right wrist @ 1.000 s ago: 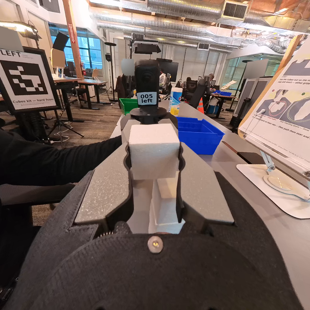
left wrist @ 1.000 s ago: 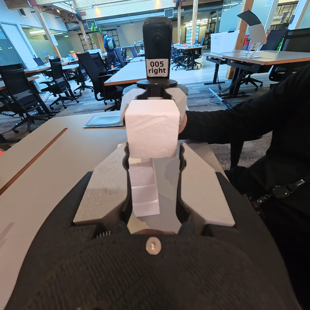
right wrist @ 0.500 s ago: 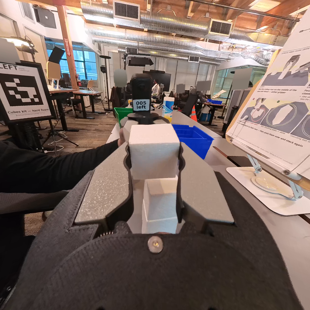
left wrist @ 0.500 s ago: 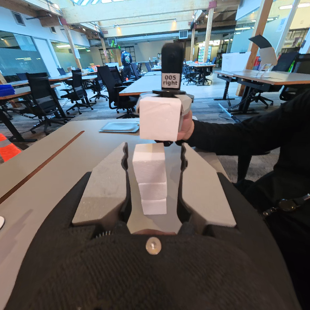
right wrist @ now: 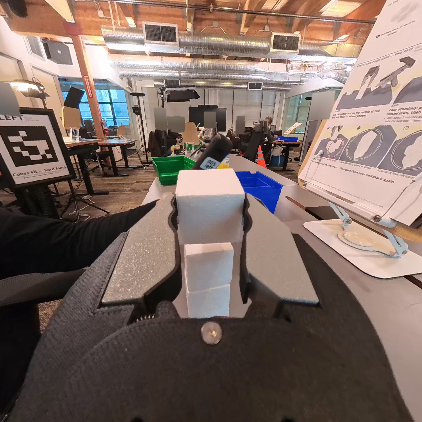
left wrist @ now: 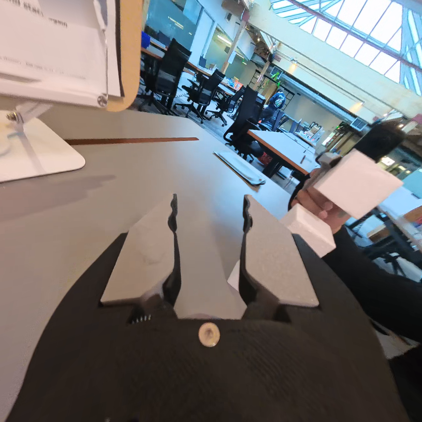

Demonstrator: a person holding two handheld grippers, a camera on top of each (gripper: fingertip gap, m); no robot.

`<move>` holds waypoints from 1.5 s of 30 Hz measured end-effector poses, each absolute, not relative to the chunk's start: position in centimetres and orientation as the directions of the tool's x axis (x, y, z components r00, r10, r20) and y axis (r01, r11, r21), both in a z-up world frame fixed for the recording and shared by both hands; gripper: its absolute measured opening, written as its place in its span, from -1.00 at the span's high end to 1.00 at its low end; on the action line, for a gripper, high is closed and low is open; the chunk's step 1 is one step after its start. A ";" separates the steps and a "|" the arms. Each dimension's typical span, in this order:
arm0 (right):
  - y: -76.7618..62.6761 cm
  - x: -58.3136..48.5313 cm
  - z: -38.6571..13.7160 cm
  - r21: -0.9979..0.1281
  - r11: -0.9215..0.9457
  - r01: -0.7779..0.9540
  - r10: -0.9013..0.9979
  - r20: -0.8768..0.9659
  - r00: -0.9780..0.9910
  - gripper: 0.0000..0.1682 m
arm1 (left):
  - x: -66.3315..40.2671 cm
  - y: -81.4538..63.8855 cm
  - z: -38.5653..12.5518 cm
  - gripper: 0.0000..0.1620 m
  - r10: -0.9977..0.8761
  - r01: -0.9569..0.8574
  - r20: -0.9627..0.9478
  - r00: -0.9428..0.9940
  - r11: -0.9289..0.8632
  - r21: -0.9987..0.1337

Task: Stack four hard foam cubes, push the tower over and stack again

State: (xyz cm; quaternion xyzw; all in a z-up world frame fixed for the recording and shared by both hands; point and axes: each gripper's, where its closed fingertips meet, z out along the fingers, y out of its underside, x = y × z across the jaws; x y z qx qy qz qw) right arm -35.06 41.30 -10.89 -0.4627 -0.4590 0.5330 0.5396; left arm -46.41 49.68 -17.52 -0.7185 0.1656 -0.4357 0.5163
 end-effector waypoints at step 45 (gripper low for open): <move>41.1 -37.2 -12.3 -1.000 0.015 0.009 0.995 0.014 -0.100 0.35 | -46.6 50.5 -18.7 0.32 -0.655 0.187 0.442 0.613 -0.423 -0.886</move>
